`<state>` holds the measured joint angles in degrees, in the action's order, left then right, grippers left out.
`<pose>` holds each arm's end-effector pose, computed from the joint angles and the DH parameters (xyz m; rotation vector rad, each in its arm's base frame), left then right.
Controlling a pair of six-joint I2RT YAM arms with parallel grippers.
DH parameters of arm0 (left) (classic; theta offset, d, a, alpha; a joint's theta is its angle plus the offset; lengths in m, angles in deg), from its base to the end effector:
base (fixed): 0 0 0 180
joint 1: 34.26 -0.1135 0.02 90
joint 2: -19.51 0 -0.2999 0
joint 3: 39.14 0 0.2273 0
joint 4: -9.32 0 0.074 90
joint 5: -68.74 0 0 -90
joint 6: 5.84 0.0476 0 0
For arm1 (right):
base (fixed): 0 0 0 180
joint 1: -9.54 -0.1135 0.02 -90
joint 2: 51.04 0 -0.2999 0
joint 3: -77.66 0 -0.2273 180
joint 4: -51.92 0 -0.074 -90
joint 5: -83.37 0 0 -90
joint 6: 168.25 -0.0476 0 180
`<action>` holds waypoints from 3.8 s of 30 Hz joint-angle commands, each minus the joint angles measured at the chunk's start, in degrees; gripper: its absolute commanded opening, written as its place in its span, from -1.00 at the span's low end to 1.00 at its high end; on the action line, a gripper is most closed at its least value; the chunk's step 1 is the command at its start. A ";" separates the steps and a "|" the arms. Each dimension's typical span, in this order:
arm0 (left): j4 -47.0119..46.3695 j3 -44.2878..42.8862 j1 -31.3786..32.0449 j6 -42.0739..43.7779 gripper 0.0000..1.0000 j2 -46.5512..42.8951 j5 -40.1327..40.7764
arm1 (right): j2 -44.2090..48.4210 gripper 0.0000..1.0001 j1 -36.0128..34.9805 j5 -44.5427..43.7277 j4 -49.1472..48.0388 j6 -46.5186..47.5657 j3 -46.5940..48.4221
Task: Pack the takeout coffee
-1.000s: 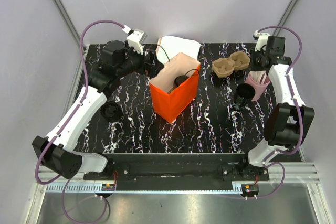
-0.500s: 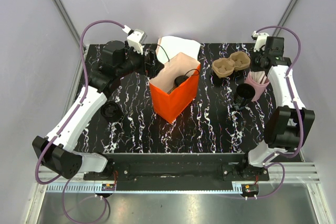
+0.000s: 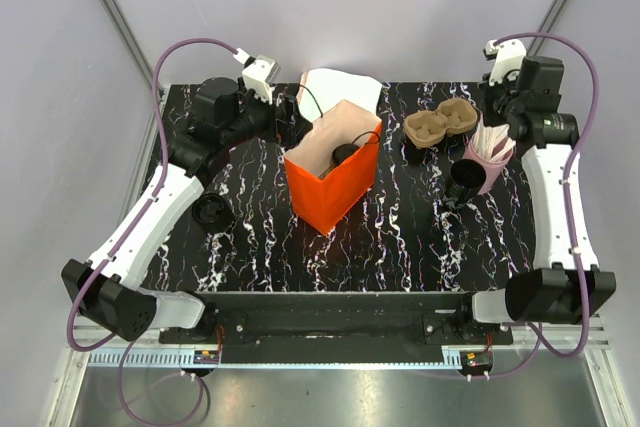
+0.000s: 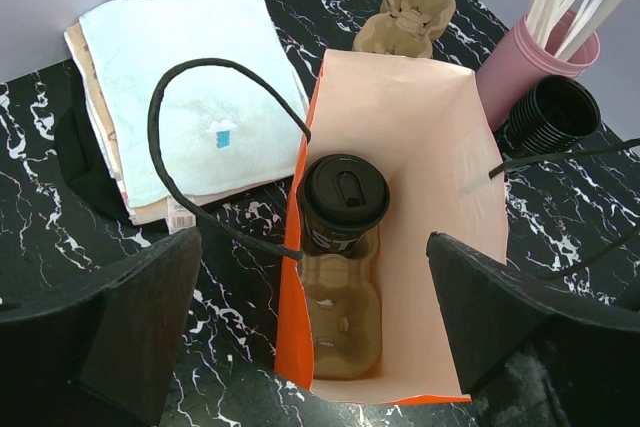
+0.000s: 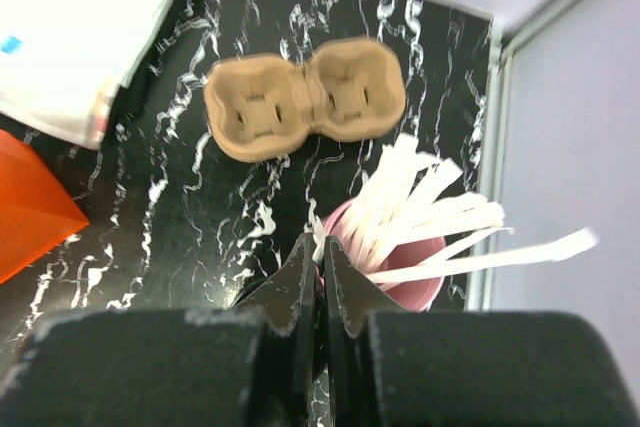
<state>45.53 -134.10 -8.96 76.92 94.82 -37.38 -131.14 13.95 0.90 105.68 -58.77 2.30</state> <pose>0.2410 -0.1285 0.4459 0.4936 1.8344 -0.6516 0.2806 -0.0154 0.4442 -0.3518 2.0481 -0.1184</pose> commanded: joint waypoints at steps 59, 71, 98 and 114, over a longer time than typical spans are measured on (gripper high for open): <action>21.63 -1.29 -22.66 23.42 0.98 -6.58 -15.96 | -13.07 -0.99 -51.42 13.75 9.45 27.18 29.41; 21.11 -0.32 -23.89 22.98 0.98 -7.02 -17.28 | -16.23 -0.99 -51.78 12.42 2.68 28.86 23.60; 20.31 0.38 -24.68 21.92 0.98 -9.04 -20.35 | -3.94 0.52 -51.78 3.04 3.20 22.54 19.90; 20.84 0.03 -24.51 21.13 0.98 -11.76 -24.84 | 6.00 0.99 -42.56 -9.46 0.04 10.85 19.82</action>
<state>68.26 -133.45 -33.25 98.69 85.44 -59.22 -127.75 -32.89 -5.79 108.92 -42.09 21.66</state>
